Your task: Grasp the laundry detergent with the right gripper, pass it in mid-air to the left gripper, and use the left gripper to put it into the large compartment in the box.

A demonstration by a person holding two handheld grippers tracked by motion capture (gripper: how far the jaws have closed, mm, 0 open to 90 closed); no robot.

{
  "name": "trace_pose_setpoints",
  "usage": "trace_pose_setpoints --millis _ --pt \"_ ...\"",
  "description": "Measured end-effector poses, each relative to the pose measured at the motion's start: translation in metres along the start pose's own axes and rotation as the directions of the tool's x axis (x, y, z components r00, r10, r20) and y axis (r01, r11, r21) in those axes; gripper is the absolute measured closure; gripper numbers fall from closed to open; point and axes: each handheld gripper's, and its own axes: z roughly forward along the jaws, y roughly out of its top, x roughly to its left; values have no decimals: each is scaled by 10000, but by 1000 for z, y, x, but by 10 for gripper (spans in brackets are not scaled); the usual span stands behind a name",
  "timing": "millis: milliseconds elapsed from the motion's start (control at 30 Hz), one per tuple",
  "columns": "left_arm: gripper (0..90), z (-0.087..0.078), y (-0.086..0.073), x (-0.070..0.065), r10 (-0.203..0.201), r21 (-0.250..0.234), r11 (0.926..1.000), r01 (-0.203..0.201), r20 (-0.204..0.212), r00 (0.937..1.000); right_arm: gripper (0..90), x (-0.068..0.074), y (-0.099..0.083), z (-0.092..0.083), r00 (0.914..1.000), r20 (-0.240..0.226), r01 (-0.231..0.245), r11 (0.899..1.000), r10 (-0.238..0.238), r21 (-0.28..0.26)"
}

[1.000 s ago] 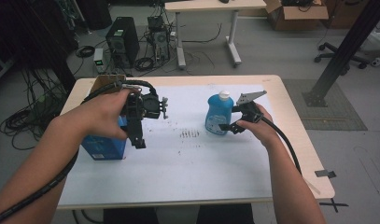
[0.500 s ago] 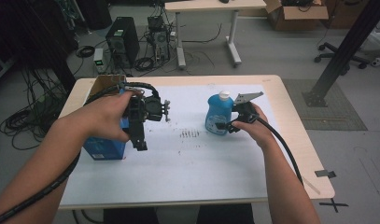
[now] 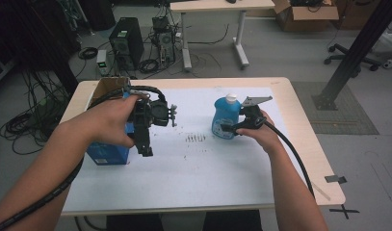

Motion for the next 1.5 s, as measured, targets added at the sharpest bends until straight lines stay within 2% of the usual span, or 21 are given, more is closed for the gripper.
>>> trace_pose_setpoints --millis 300,600,967,1200,1500 --pt "3 1 -1 -1 -16 -17 10000 16 -9 10000 100 5 0 0 9997 75 220 9996 -219 -180" --pt "3 1 -2 -2 -6 24 10000 6 -39 10000 181 6 -2 0 9997 161 199 9997 -197 -124" --pt "2 1 -1 -2 -10 14 10000 10 -59 10000 215 10 -2 -1 9996 214 212 9994 -206 -285" --pt "2 0 -1 -3 2 4 10000 -2 -50 10000 245 10 -4 0 9993 271 241 9996 -238 -126" --pt "2 0 -1 -3 6 -7 10000 -6 -70 10000 339 12 -7 3 9986 265 464 9989 -462 -63"
